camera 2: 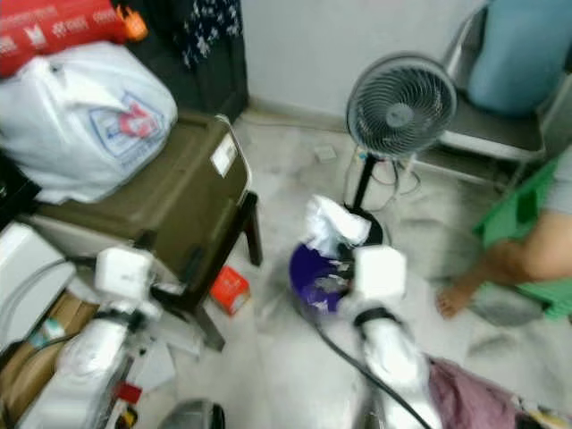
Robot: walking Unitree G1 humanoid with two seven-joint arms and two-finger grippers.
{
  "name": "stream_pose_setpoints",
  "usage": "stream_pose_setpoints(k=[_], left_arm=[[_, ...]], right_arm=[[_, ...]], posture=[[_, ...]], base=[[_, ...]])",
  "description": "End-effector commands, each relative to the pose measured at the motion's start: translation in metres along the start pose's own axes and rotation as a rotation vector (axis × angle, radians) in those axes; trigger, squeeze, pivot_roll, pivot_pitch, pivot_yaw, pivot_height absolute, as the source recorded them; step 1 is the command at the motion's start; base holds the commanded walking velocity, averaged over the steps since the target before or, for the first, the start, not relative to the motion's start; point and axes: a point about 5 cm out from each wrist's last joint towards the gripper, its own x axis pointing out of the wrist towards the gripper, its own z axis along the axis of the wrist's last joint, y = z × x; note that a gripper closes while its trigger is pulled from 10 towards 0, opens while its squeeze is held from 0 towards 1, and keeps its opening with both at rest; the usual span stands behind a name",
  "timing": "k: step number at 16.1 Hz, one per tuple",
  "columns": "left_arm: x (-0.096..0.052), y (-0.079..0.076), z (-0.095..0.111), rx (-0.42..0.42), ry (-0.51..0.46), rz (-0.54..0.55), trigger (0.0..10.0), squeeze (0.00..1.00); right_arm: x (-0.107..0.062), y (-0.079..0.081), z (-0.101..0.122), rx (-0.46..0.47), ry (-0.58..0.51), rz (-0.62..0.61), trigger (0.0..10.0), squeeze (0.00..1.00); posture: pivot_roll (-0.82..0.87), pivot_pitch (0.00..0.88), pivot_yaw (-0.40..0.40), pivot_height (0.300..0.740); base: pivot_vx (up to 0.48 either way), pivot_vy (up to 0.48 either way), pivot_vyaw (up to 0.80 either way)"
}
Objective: Clean up the room
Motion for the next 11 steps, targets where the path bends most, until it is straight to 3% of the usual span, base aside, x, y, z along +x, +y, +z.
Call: stream_pose_setpoints(k=[1,11], left_arm=[[0.0046,-0.0114,0.0051,-0.014,-0.023,-0.041,10.0,0.0],[0.0041,-0.0119,0.0039,-0.009,-0.014,-0.05,10.0,0.0]], right_arm=[[-0.008,-0.0135,-0.0049,-0.017,0.031,-0.052,10.0,0.0],[-0.0084,-0.0086,-0.0003,-0.007,0.03,-0.051,10.0,0.0]], posture=[[-0.03,0.11,0.017,0.74],[-0.03,0.112,0.018,0.74]], base=[[0.382,0.0,0.0],[0.373,0.0,0.0]])
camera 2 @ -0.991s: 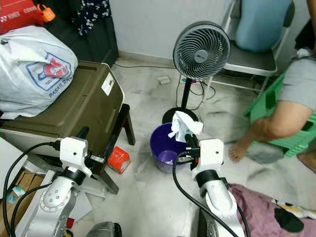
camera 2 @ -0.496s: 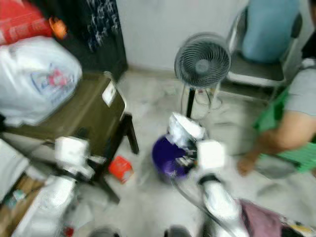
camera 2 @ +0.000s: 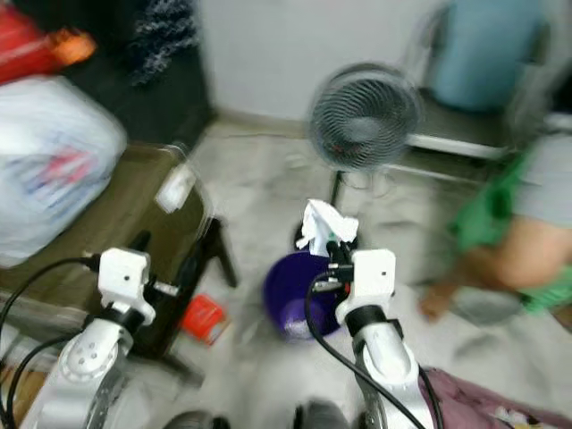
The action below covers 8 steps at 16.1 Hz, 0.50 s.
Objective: Clean up the room
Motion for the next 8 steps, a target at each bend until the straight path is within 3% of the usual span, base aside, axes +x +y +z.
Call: stream_pose_setpoints(k=[1,6,8], left_arm=[[-0.001,-0.004,-0.001,-0.007,0.007,-0.008,10.0,0.0],[0.001,-0.007,-0.002,-0.017,0.015,-0.037,10.0,0.0],[0.002,-0.009,-0.002,-0.018,0.018,-0.06,10.0,0.0]], right_arm=[[0.0,-0.004,0.001,-0.007,0.008,-0.014,10.0,0.0],[0.001,-0.005,-0.001,-0.01,0.033,-0.009,10.0,0.0],[0.01,-0.006,-0.001,-0.014,0.042,-0.013,10.0,0.0]], posture=[[-0.03,0.112,0.018,0.74],[-0.02,0.109,0.017,0.74],[-0.01,0.105,0.015,0.74]], base=[[0.382,0.0,0.0],[0.05,0.0,-0.09],[0.0,0.0,0.0]])
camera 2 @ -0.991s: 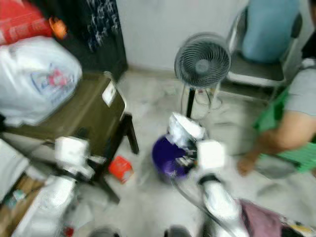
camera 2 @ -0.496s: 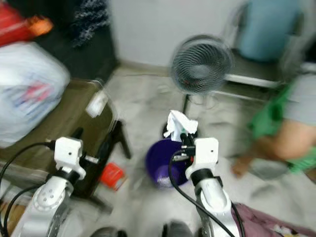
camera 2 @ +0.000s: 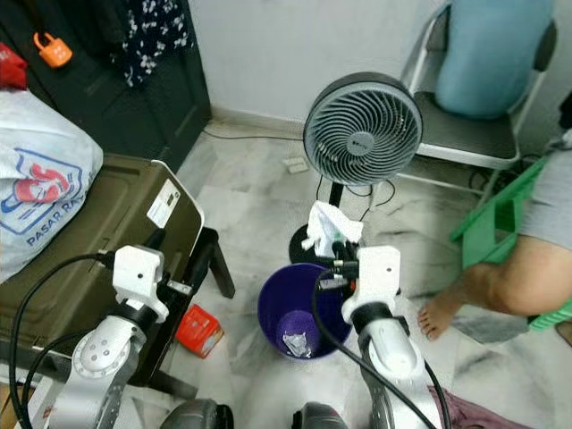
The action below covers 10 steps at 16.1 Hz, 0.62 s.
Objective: Clean up the room
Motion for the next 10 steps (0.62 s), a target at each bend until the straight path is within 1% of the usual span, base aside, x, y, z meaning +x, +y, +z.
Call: stream_pose_setpoints(k=[1,2,3,4,6,7,8,9,10], left_arm=[[-0.001,-0.003,-0.002,0.007,0.022,-0.044,10.0,0.0],[-0.002,-0.004,-0.003,0.019,0.02,-0.077,10.0,0.0],[-0.003,-0.003,-0.004,0.05,0.029,-0.094,10.0,0.0],[-0.004,0.0,-0.004,0.077,0.035,-0.11,10.0,0.0],[-0.005,0.012,-0.005,0.139,0.049,-0.122,10.0,0.0],[-0.005,0.018,-0.004,0.155,0.056,-0.119,10.0,0.0],[-0.005,0.024,-0.003,0.188,0.059,-0.128,10.0,0.0],[-0.005,0.025,-0.001,0.199,0.059,-0.145,10.0,0.0],[-0.006,0.024,0.002,0.229,0.052,-0.194,10.0,0.0]], right_arm=[[0.007,-0.004,-0.002,-0.021,0.015,-0.047,10.0,0.0],[0.01,-0.006,-0.006,-0.008,0.037,-0.087,10.0,0.0],[0.01,-0.007,-0.008,-0.017,0.053,-0.095,10.0,0.0],[0.011,-0.009,-0.012,-0.016,0.077,-0.115,10.0,0.0],[0.014,-0.011,-0.023,0.01,0.164,-0.163,10.0,0.0],[0.017,-0.011,-0.031,0.027,0.221,-0.19,10.0,0.0],[0.022,-0.011,-0.039,0.035,0.265,-0.216,10.0,0.0],[0.025,-0.011,-0.041,0.017,0.272,-0.225,10.0,0.0],[0.031,-0.012,-0.043,-0.016,0.275,-0.231,10.0,0.0]], posture=[[-0.01,0.105,0.015,0.74],[0.01,0.098,0.009,0.74],[0.01,0.094,0.006,0.74],[0.02,0.092,0.007,0.74],[0.05,0.095,0.014,0.74],[0.06,0.098,0.017,0.74],[0.07,0.103,0.018,0.74],[0.08,0.11,0.019,0.74],[0.09,0.118,0.024,0.74]], base=[[0.0,0.0,0.0],[0.0,0.0,0.0],[0.0,0.0,0.0],[0.0,0.0,0.0],[0.0,0.0,0.0],[0.0,0.0,0.0],[0.0,0.0,0.0],[0.0,0.0,0.0],[0.0,0.0,0.0]])
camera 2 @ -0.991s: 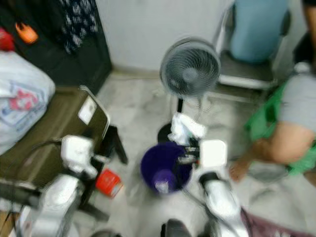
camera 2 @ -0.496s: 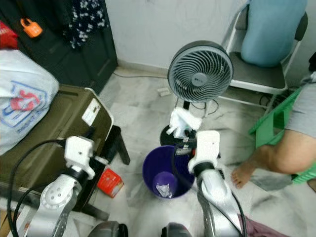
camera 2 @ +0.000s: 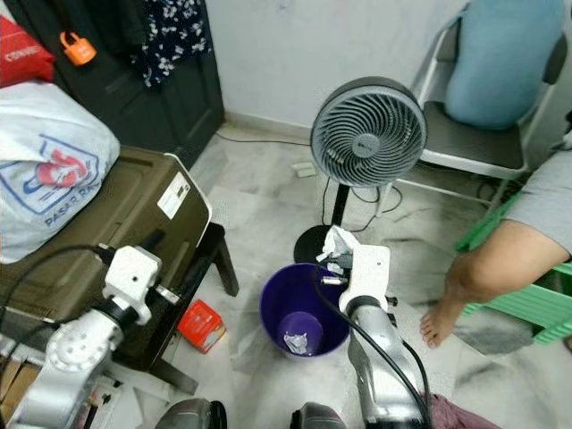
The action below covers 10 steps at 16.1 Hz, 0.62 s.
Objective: Clean up the room
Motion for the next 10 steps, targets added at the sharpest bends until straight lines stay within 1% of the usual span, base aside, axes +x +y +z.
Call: stream_pose_setpoints(k=[1,2,3,4,5,6,7,9,10], left_arm=[[-0.002,-0.002,0.005,0.067,-0.017,-0.053,10.0,0.0],[-0.006,-0.006,0.009,0.258,-0.043,-0.136,10.0,0.0],[-0.011,-0.01,0.007,0.256,-0.043,-0.162,10.0,0.0],[-0.016,-0.012,0.007,0.233,-0.034,-0.162,10.0,0.0],[-0.018,-0.014,0.008,0.232,-0.034,-0.171,10.0,0.0],[-0.03,-0.019,0.009,0.233,-0.025,-0.21,10.0,0.0],[-0.032,-0.02,0.009,0.234,-0.023,-0.215,10.0,0.0],[-0.047,-0.02,0.01,0.234,0.0,-0.212,10.0,0.0],[-0.053,-0.02,0.011,0.233,0.008,-0.21,10.0,0.0]], right_arm=[[0.004,0.0,-0.001,-0.021,0.0,-0.01,10.0,0.0],[0.008,0.0,-0.002,-0.002,0.002,-0.018,10.0,0.0],[0.015,0.001,0.002,-0.026,-0.015,-0.012,10.0,0.0],[0.018,0.003,0.002,-0.022,-0.008,-0.015,10.0,0.0],[0.019,0.003,0.002,-0.02,-0.004,-0.016,10.0,0.0],[0.031,0.008,0.0,-0.036,0.022,-0.02,10.0,0.0],[0.033,0.009,0.0,-0.039,0.027,-0.019,10.0,0.0],[0.041,0.018,-0.001,-0.053,0.034,-0.007,10.0,0.0],[0.043,0.021,-0.005,-0.045,0.052,-0.011,10.0,0.0]], posture=[[0.1,0.127,0.029,0.74],[0.11,0.14,0.039,0.74],[0.11,0.148,0.048,0.74],[0.13,0.162,0.057,0.74],[0.14,0.173,0.059,0.74],[0.17,0.204,0.065,0.74],[0.17,0.204,0.065,0.74],[0.22,0.247,0.075,0.74],[0.24,0.264,0.081,0.74]], base=[[0.0,0.0,0.0],[0.0,0.0,0.0],[0.0,0.0,0.0],[0.0,0.0,0.0],[0.0,0.0,0.0],[0.0,0.0,0.0],[0.0,0.0,0.0],[0.0,0.0,0.0],[0.0,0.0,0.0]])
